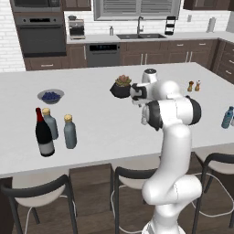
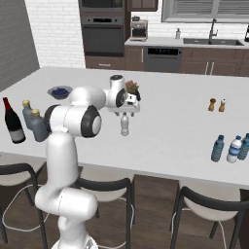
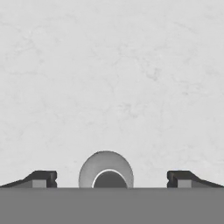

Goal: Move the plastic bottles in the middle to the plastics group, and the glass bottles in the middle to the glass group.

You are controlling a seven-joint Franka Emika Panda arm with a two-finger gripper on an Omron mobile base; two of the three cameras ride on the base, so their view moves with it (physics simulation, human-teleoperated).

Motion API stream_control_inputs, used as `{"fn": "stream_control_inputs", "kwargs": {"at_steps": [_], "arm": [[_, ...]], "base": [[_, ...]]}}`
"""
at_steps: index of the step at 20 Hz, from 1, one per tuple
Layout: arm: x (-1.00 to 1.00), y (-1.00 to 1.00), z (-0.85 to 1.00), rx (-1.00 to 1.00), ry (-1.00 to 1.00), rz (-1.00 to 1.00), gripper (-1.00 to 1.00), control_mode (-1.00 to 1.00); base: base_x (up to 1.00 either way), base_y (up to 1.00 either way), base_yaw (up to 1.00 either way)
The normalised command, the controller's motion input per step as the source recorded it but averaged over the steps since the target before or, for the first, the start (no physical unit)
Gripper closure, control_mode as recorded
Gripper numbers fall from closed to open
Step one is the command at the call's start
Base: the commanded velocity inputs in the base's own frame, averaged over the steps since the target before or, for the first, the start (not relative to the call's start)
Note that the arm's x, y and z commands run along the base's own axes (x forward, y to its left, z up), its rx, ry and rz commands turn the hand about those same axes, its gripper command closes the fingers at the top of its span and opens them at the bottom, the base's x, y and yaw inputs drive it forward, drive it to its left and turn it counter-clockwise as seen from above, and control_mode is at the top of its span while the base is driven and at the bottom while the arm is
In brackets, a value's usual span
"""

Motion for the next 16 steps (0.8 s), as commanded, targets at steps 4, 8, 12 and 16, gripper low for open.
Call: {"fn": "stream_control_inputs", "kwargs": {"at_steps": [4, 8, 12, 16], "arm": [[-0.25, 0.00, -0.10, 0.03, 0.03, 0.00, -1.00, -1.00], [-0.39, 0.00, 0.00, 0.03, 0.00, 0.00, -1.00, -1.00], [-0.35, 0.01, -0.04, 0.04, -0.02, 0.00, -1.00, -1.00], [0.17, 0.17, -0.42, 0.00, -0.01, 0.00, -1.00, -1.00]], "base": [[0.00, 0.00, 0.00], [0.00, 0.00, 0.00], [0.00, 0.00, 0.00], [0.00, 0.00, 0.00]]}}
